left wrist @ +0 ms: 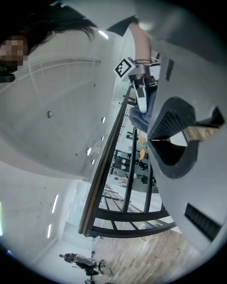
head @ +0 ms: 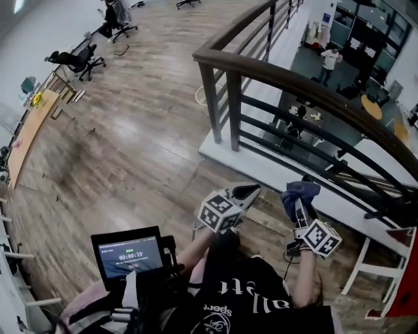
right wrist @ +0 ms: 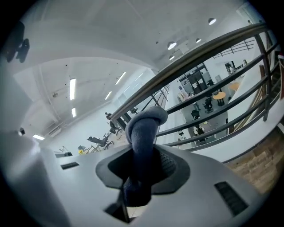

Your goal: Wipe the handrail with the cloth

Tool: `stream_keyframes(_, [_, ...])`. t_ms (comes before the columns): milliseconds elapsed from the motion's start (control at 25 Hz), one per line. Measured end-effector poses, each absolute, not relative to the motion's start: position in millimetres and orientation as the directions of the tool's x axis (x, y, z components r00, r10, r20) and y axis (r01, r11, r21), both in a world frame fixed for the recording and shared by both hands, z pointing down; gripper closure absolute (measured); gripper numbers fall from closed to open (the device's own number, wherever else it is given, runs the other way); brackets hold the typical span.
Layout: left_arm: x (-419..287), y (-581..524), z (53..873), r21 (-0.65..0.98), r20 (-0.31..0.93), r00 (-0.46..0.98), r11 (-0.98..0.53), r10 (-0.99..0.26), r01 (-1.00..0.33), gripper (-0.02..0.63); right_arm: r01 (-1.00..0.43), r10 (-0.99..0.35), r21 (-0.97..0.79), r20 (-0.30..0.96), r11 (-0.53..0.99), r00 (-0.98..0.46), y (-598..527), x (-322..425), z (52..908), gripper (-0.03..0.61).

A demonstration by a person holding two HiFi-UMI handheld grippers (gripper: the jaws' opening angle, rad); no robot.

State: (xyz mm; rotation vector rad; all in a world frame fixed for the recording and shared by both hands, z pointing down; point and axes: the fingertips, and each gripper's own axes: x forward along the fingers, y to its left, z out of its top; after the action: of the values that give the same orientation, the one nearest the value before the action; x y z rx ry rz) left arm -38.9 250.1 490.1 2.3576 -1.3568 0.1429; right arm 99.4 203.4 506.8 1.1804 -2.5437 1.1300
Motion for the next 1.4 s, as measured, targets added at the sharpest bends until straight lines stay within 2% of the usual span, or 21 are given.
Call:
stream_keyframes(400, [71.6,265.2,523.7,0.316,0.323,0.559,-0.47,-0.763,-0.824,0.609,-0.69,-0.574,-0.557,0.405,0.462,-0.712,221.8,179.0,533.8,0.474])
stream_keyframes(560, [107.6,284.8,505.9,0.303,0.315,0.575,-0.494,-0.755,-0.815,0.609,-0.691,-0.58,-0.562,0.401,0.456,-0.709,249.0,213.4,521.1,0.474])
stream_keyframes(960, [149.6,265.2,478.8,0.296,0.322,0.581,-0.503,-0.748,-0.812,0.609,-0.69,-0.564,-0.564,0.418,0.454,-0.713,241.4,254.6,503.7,0.474])
stream_keyframes(1400, [137.1,280.3,454.6,0.321,0.351,0.573,-0.48,-0.741,-0.817,0.609,-0.689,-0.529,-0.558,0.451,0.462,-0.719,255.3,239.6,478.4,0.474])
